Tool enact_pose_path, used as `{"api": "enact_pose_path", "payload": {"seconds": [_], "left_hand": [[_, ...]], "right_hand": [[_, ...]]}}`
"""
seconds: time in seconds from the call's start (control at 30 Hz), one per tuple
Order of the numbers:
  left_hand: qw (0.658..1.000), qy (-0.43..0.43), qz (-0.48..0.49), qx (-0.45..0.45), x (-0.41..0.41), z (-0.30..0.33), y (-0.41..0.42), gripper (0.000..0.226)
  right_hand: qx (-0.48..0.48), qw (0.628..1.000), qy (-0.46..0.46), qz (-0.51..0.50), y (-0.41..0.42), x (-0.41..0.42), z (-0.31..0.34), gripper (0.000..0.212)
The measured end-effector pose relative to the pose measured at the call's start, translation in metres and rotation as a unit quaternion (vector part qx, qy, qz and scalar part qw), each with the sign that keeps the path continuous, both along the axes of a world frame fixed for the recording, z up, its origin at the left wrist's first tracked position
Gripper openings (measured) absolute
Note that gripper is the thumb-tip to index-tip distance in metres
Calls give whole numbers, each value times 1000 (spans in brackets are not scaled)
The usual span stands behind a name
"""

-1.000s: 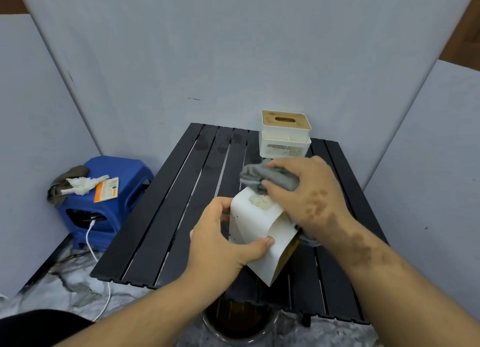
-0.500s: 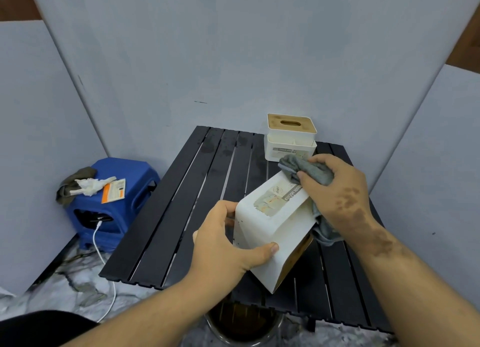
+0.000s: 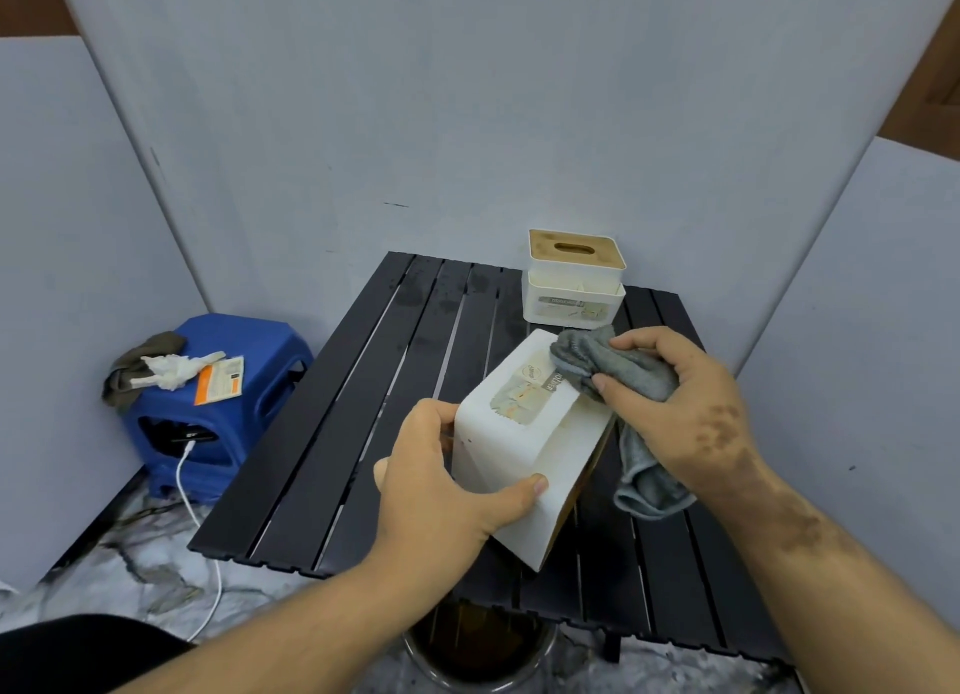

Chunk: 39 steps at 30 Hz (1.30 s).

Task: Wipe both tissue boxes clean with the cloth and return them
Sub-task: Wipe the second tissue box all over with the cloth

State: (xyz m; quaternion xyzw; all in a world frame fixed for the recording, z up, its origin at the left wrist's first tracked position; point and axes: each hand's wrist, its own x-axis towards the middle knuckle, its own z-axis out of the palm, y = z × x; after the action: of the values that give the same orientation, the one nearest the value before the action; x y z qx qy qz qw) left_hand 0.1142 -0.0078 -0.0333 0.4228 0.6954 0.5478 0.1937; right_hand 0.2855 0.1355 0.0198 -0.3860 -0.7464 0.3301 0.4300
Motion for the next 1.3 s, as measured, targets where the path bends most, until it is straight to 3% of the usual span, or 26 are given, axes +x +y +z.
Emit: {"api": "enact_pose_path", "payload": {"seconds": [0.2, 0.3, 0.43, 0.63, 0.83, 1.13, 1.3], "left_hand": [[999, 23, 44, 7, 9, 0, 0, 67], [998, 32, 48, 1, 9, -1, 2, 68], [999, 37, 34, -20, 7, -3, 5, 71], [997, 54, -6, -45, -2, -5, 9, 77], [997, 50, -51, -6, -12, -11, 6, 52], [997, 69, -45, 11, -17, -9, 10, 48], [988, 129, -50, 69, -20, -6, 7, 41]], "right_hand": [[-20, 998, -18, 59, -4, 2, 4, 30], [-7, 997, -67, 33, 4, 9, 8, 30], [-9, 991, -131, -4, 16, 22, 10, 28], [1, 985, -161, 55, -1, 13, 1, 25], [-13, 991, -122, 47, 1, 12, -2, 27], [-76, 995, -42, 41, 9, 3, -17, 29], [-152, 986, 24, 66, 13, -4, -28, 30]]}}
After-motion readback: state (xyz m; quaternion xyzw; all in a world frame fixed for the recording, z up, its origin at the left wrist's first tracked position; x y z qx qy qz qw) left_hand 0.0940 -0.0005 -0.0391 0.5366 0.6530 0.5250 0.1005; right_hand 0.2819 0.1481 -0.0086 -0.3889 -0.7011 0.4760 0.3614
